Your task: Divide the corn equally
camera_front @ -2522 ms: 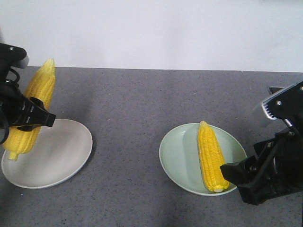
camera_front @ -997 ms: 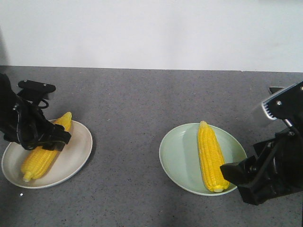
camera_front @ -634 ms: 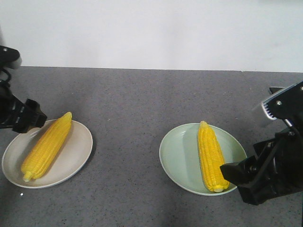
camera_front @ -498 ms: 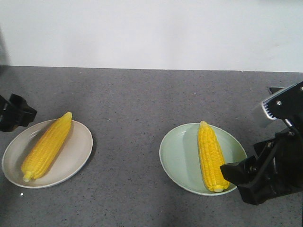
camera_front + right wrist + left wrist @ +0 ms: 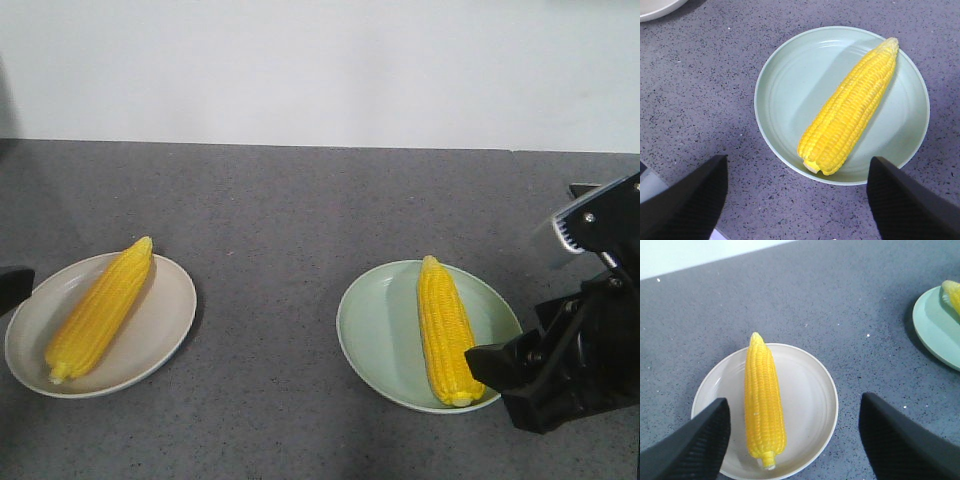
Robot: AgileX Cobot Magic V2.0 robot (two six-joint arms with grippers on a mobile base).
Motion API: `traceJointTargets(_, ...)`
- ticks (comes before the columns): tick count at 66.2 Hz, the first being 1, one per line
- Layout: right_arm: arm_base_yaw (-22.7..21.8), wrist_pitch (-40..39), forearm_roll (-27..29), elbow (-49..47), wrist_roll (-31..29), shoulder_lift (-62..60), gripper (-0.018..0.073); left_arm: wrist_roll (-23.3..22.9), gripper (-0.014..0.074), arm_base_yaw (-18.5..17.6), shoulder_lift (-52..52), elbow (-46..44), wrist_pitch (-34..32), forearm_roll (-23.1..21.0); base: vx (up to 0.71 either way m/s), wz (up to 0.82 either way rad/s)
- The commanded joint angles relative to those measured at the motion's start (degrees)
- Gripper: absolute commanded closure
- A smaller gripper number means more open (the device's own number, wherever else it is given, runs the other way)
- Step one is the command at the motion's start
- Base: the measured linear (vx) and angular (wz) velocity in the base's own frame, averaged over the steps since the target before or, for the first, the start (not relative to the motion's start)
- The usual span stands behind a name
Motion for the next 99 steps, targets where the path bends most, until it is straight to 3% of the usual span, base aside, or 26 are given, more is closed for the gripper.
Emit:
traceJointTargets(1,0.1,-3.0,0.0,-1.5,0.1,-0.6,-0.0003,-0.6,0.0074,-0.5,-4.5,2.8,-6.5,-1.3,0.0,0.0)
traceJointTargets(20,0.1,-3.0,0.0,-1.5,0.1,-0.6,0.0001,-2.0,0.0078,-0.5,-12.8,10.8,-7.6,-1.3,0.0,0.0)
traceJointTargets(29,0.1,-3.0,0.0,-1.5,0.1,-0.6,0.0057,-2.0,0.0136,-0.5,-13.7,10.9,-7.6,-1.3,0.0,0.0)
traceJointTargets(64,0.1,-3.0,0.0,-1.5,0.1,-0.6,0.0575,-2.0,0.0603,-0.5,-13.7,10.9,-6.9,-1.3,0.0,0.0)
traceJointTargets(78,0.1,-3.0,0.0,-1.5,0.1,-0.6,0.057,-2.0,0.0605,-0.5,-13.7,10.9,-0.9,-1.3,0.0,0.0)
traceJointTargets(99,0.1,-3.0,0.0,-1.5,0.1,-0.6,0.057,-2.0,0.0604,-0.5,-13.7,10.9,0.4,-1.3,0.0,0.0)
